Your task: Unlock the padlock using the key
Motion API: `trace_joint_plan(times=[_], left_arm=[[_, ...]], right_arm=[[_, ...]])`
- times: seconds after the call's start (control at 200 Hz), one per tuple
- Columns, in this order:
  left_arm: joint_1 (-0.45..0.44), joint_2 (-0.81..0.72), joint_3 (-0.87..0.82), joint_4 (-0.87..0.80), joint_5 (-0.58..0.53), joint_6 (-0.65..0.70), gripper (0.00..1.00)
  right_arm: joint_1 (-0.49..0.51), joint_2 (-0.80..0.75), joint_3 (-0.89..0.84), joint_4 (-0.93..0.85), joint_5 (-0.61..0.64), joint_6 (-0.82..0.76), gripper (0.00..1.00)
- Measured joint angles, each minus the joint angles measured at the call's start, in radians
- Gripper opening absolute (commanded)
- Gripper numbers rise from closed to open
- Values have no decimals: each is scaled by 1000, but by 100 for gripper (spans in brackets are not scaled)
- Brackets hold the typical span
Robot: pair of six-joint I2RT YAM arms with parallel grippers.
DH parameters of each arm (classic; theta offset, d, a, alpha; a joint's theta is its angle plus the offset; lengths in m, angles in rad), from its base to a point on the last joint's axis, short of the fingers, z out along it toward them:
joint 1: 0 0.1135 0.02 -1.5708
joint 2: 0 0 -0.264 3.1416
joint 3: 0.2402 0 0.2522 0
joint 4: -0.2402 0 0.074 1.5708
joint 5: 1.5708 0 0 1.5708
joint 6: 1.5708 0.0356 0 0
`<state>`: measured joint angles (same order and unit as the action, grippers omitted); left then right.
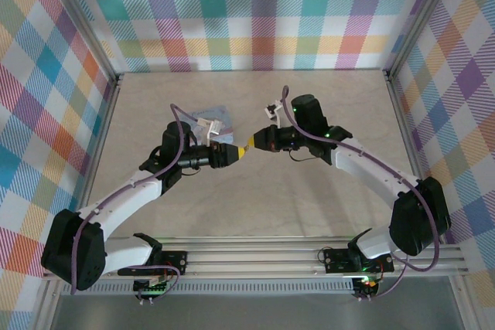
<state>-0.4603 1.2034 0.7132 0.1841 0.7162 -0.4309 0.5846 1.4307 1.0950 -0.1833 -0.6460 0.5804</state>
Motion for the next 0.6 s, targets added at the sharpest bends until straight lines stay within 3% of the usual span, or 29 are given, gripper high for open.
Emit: trace_joint_plan(times=[0.34,0.6], left_arm=[[-21,27,35,1,26,6,46],[-36,72,40,4,42,5,25]], right_arm=[[6,13,16,-74,3,-58,0],[10,15,26,-77,4,-69,0]])
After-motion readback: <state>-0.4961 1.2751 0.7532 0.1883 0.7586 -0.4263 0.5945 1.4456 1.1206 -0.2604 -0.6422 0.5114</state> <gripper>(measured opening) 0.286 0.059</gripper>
